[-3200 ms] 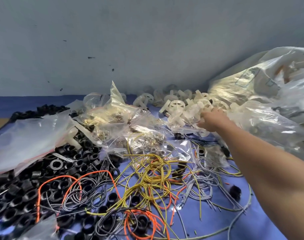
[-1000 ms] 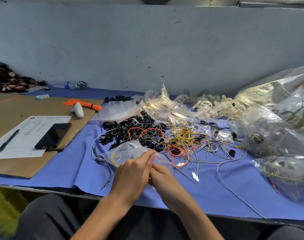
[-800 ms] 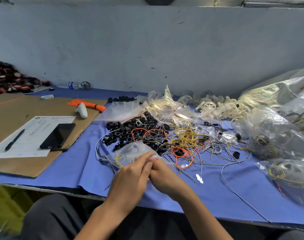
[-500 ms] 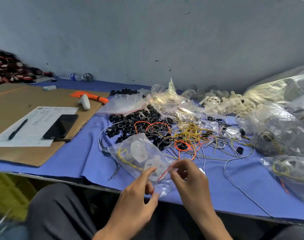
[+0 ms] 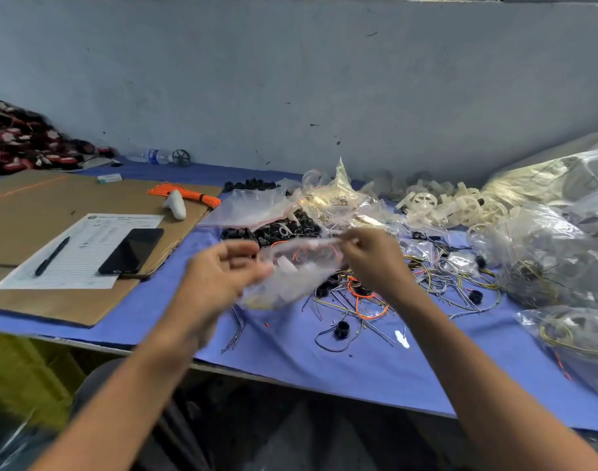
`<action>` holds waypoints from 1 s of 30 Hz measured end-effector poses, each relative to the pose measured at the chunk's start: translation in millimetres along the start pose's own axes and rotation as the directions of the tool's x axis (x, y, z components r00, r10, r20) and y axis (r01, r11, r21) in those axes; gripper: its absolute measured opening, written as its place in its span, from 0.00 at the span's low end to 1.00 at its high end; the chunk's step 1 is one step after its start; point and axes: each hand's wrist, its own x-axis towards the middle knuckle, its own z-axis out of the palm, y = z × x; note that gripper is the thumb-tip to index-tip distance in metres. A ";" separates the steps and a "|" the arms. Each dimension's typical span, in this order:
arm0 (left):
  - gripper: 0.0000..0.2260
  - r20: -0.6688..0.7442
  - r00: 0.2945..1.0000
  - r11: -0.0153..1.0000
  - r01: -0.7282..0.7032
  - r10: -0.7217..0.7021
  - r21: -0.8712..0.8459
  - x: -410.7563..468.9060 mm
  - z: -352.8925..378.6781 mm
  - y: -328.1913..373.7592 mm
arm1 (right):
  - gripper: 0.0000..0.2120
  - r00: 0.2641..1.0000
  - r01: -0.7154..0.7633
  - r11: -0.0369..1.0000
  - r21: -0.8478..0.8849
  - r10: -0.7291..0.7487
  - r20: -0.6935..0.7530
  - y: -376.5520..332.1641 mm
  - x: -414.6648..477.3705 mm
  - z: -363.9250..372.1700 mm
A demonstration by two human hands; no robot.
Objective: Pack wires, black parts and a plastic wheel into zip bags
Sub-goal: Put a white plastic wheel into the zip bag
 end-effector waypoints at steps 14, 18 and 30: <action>0.05 -0.081 0.997 0.899 0.045 -0.011 0.435 80.0 -42.2 93.1 | 0.13 0.991 -0.036 0.975 0.219 0.005 0.137 -87.1 80.5 -23.0; 0.08 -0.080 0.997 0.869 0.049 -0.011 0.493 90.9 -46.6 96.0 | 0.12 0.995 0.007 0.974 0.227 -0.029 0.093 -86.8 85.7 -9.1; 0.09 -0.033 0.946 0.610 -0.182 0.324 0.771 -1.0 -1.4 -88.0 | 0.11 0.744 -0.229 0.926 0.300 -0.032 0.667 43.4 -15.1 23.5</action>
